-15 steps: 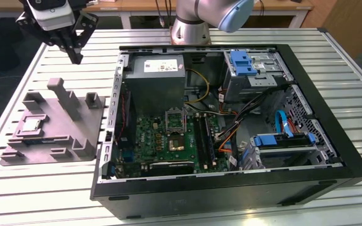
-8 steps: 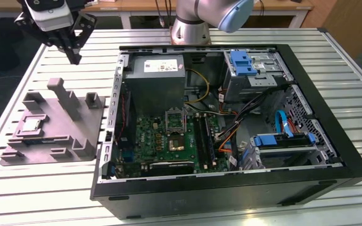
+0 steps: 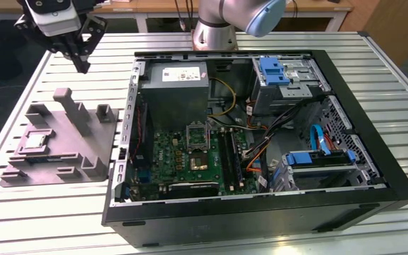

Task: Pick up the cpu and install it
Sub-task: 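Reach for the cpu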

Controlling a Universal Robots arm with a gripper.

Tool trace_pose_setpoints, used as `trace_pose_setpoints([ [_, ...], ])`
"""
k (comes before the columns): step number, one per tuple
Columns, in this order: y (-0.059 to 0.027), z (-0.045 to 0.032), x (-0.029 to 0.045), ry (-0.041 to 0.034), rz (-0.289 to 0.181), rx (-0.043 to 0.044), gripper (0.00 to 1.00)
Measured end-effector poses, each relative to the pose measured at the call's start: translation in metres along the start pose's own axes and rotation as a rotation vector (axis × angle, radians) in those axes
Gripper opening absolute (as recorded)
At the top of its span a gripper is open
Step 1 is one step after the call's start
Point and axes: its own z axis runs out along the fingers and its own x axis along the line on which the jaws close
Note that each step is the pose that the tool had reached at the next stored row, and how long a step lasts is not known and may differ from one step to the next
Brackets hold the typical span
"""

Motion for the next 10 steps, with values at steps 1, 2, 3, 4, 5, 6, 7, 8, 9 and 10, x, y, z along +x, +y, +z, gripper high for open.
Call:
trace_pose_setpoints([
  [1,0.0,0.0001,0.0003,0.0004,0.0,0.0,0.11],
  [2,-0.0001,0.0003,0.0006,0.0009,0.0,0.0001,0.11],
  [3,-0.0001,0.0004,0.0009,0.0013,0.0,0.0001,0.11],
  [4,-0.0001,0.0005,0.0013,0.0017,0.0,0.0001,0.11],
  [5,-0.0002,0.0007,0.0017,0.0022,0.0,0.0002,0.11],
  [6,-0.0002,0.0008,0.002,0.0027,0.0,0.0002,0.11],
  [7,-0.0002,0.0009,0.0022,0.0031,0.0,0.0002,0.11],
  [8,-0.0002,0.0011,0.0026,0.0036,0.0,0.0003,0.11],
  [9,-0.0003,0.0012,0.0029,0.0042,0.0,0.0004,0.11],
  [10,-0.0003,0.0013,0.0032,0.0049,0.0,0.0005,0.11],
])
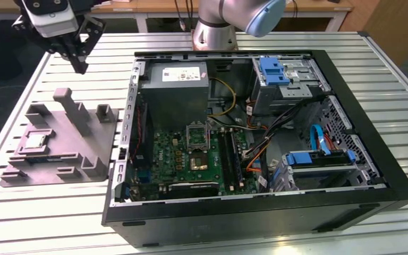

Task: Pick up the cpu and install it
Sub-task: 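Reach for the cpu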

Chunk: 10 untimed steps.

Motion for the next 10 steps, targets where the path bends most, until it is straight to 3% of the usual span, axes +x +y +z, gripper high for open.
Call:
trace_pose_setpoints([
  [10,-0.0003,0.0015,0.0029,0.0063,0.0,0.0004,0.11],
])
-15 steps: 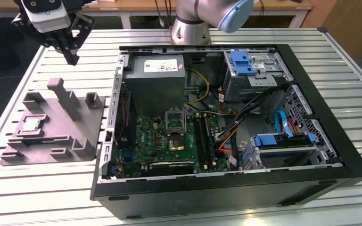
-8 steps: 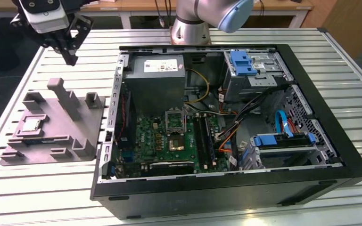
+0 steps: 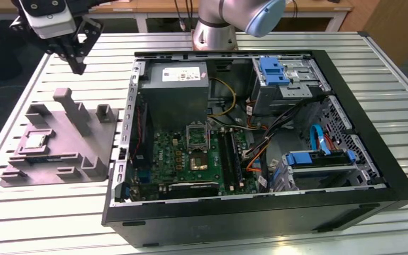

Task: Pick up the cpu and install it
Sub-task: 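Reach for the cpu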

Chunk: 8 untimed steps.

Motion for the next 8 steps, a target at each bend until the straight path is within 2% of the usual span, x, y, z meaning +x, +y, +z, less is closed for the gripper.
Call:
trace_pose_setpoints([
  [8,-0.0002,0.0012,0.0015,0.0064,0.0,0.0005,0.11],
])
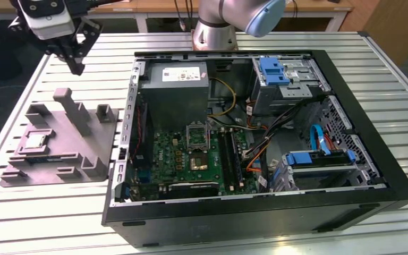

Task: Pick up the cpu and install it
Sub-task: 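Reach for the cpu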

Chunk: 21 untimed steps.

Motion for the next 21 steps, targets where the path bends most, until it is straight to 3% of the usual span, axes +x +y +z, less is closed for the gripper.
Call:
trace_pose_setpoints([
  [21,-0.0009,0.0036,0.0103,0.013,0.001,0.0009,0.11],
])
